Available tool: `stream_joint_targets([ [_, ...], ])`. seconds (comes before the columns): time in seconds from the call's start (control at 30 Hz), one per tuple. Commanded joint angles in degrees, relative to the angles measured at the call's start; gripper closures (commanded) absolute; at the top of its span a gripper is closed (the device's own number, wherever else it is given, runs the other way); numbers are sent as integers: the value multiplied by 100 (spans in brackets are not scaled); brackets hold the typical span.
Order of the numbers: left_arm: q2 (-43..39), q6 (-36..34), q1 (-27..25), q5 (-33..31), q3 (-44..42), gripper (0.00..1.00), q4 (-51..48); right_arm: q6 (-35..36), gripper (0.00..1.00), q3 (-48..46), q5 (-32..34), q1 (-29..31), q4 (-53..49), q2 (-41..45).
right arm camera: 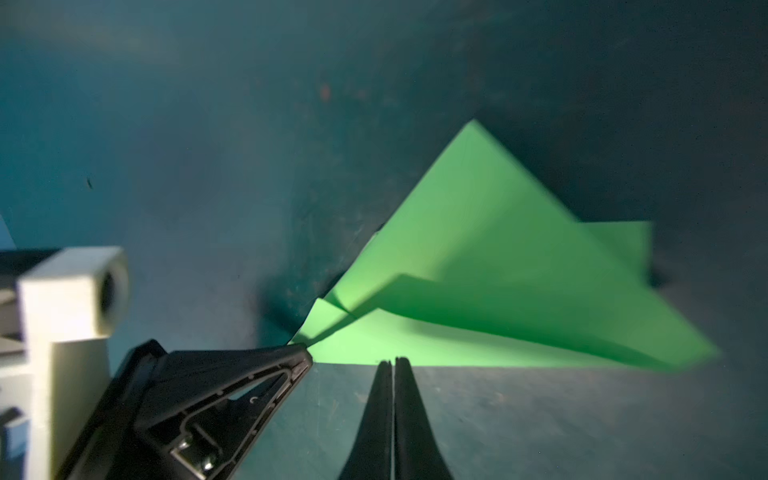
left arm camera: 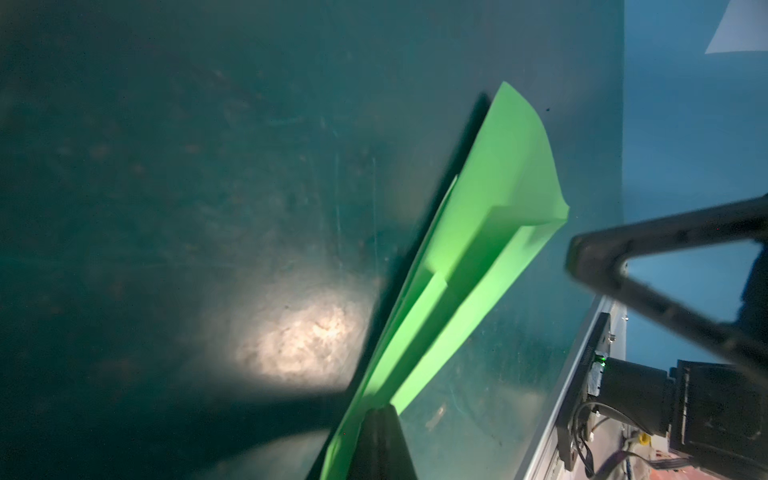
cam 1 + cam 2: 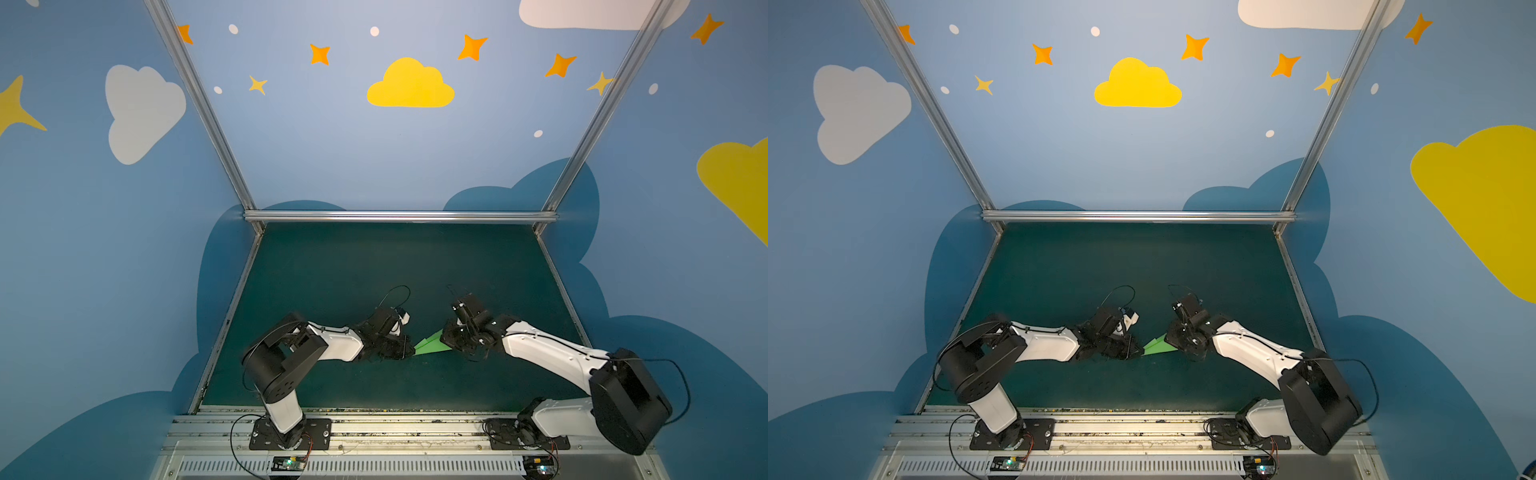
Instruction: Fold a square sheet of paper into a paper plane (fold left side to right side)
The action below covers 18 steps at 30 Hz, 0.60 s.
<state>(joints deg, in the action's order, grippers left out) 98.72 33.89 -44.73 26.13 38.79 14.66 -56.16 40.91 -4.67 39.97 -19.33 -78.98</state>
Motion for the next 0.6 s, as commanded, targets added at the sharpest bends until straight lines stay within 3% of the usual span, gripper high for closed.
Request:
stream_joint_targets([
  [0.0, 157, -91, 145, -901, -222, 96, -1216, 95, 100, 62, -88, 121, 475, -241],
  [0.37, 104, -88, 140, -883, -97, 96, -1343, -8, 100, -78, -54, 354, 677, -752],
  [0.57, -388, -219, 145, -808, 116, 96, -1765, -34, 100, -168, -34, 354, 685, -967],
])
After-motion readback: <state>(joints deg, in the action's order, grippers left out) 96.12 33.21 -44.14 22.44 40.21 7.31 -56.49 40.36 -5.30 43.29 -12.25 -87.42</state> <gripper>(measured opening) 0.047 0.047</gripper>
